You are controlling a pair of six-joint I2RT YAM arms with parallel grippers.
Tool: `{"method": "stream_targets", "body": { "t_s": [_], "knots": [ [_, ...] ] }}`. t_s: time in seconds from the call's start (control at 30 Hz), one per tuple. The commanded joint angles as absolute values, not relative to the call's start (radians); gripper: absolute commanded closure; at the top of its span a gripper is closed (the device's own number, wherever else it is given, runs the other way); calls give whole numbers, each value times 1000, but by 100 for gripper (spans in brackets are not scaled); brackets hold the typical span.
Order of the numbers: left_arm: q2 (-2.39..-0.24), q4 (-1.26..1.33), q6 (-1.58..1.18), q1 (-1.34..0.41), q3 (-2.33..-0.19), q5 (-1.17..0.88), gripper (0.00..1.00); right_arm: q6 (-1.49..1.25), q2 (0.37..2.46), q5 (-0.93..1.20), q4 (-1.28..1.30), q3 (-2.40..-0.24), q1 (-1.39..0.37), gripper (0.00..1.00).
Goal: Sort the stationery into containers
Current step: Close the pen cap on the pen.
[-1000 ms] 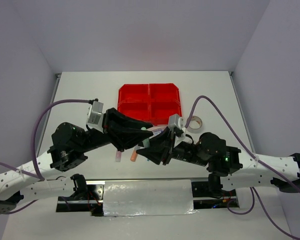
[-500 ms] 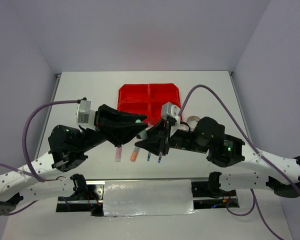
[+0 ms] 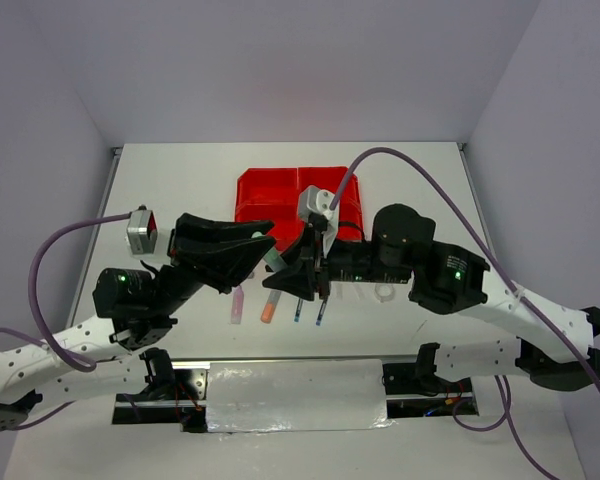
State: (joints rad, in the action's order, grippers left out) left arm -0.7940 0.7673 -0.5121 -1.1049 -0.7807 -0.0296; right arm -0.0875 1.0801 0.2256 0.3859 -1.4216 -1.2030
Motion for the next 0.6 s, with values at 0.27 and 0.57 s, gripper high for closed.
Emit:
{"method": "stream_targets", "body": {
  "t_s": [0.27, 0.57],
  "knots": [
    [-759, 131, -551, -1181, -837, 220, 100, -101, 1040, 124, -87, -1406, -1166, 100],
    [-794, -64, -521, -1181, -1110, 598, 24, -212, 1032, 109, -81, -1109, -1160, 100]
  ]
}}
